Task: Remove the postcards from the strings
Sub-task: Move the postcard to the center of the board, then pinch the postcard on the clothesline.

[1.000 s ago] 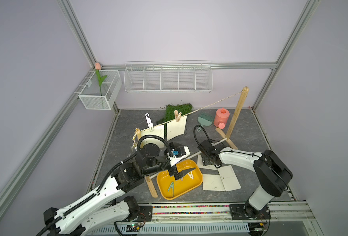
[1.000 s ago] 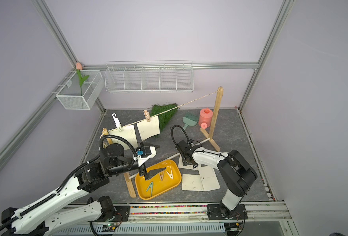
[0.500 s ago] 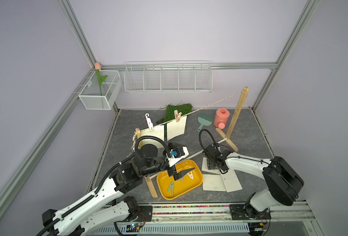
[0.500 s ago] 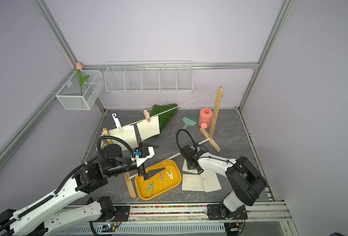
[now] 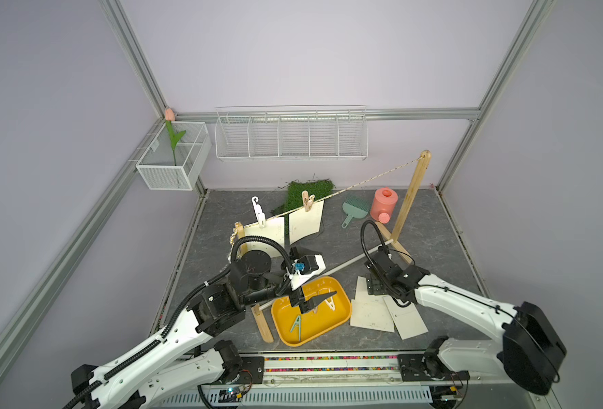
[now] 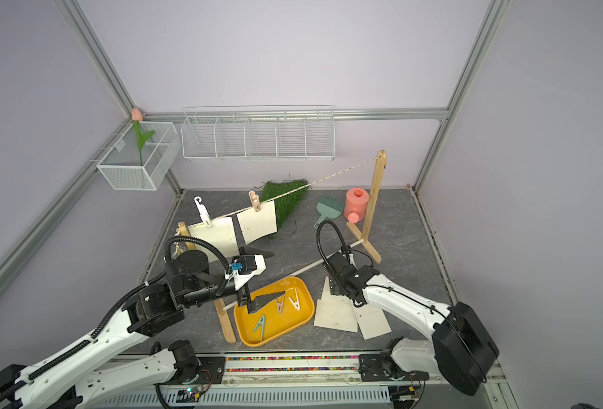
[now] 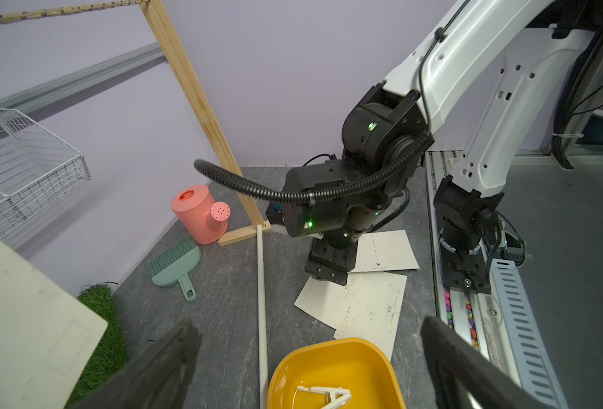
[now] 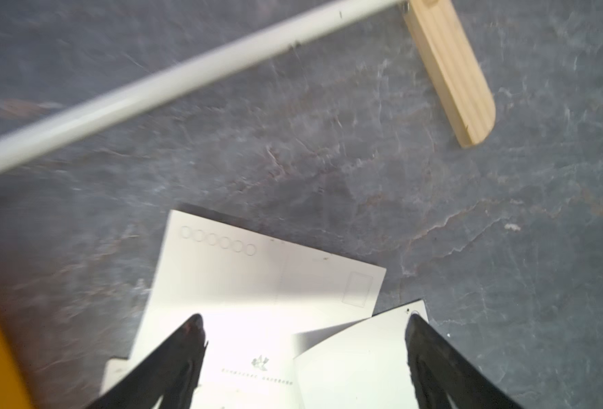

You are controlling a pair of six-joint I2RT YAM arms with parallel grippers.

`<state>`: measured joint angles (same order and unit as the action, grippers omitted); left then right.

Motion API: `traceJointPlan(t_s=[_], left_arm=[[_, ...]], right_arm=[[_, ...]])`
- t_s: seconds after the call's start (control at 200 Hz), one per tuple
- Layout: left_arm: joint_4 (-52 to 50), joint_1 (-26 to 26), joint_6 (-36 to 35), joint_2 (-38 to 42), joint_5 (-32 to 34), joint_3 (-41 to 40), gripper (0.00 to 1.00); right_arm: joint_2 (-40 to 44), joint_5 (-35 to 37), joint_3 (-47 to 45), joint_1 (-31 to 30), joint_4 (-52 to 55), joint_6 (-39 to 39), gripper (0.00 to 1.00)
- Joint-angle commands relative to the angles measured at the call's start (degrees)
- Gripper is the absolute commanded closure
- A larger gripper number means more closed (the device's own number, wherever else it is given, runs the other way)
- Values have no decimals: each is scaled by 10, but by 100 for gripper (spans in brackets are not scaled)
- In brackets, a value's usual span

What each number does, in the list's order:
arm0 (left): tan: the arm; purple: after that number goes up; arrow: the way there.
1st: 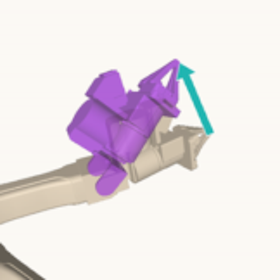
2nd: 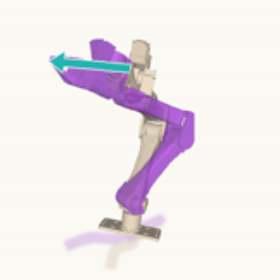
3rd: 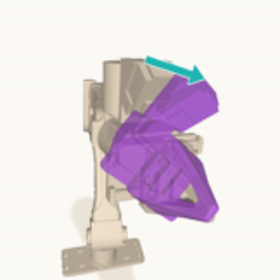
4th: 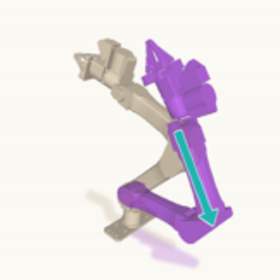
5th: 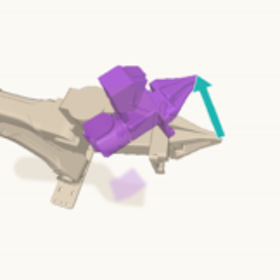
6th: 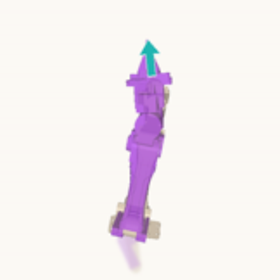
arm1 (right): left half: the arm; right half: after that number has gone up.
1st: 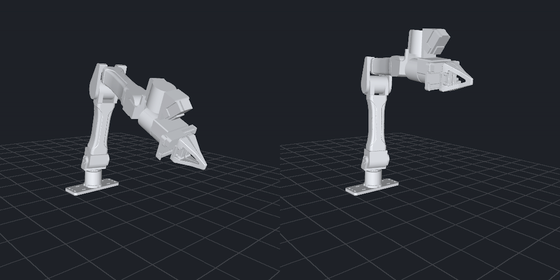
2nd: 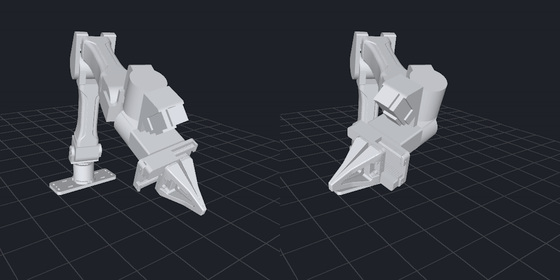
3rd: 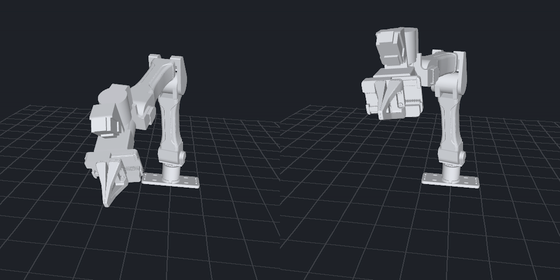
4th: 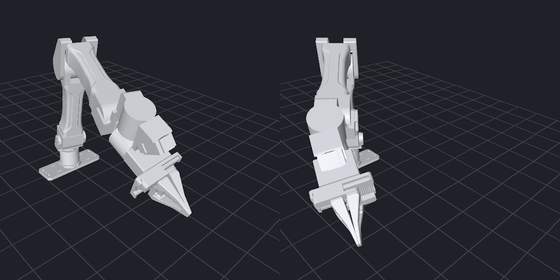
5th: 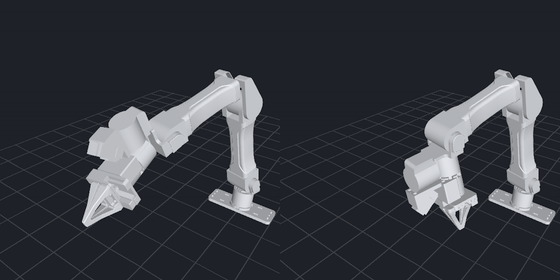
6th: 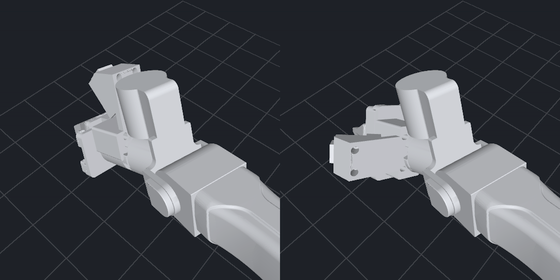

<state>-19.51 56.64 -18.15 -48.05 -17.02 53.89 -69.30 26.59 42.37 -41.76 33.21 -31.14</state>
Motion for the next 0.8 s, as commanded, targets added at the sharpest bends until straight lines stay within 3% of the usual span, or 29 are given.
traceJointPlan(t_s=[0.0, 0.165, 0.285, 0.42, 0.545, 0.795], left_arm=[[-34, 1, 13, 4, -34, 35, 0], [-97, 17, 0, -11, -76, 75, 0], [-163, 55, -22, -44, -67, 131, 0], [-229, 162, -80, -87, 63, 214, 1], [-247, 235, -110, -128, 181, 331, 1], [-307, 242, -189, -253, 388, 593, 0]], right_arm=[[82, -56, -6, -9, -35, 67, 11], [211, -150, -25, -11, -80, 142, 11], [260, -162, -32, -9, -108, 177, 11], [239, -190, -13, -7, -143, 191, 11], [197, -261, 1, -6, -206, 194, 11], [138, -400, 3, -3, -379, 189, 11]])
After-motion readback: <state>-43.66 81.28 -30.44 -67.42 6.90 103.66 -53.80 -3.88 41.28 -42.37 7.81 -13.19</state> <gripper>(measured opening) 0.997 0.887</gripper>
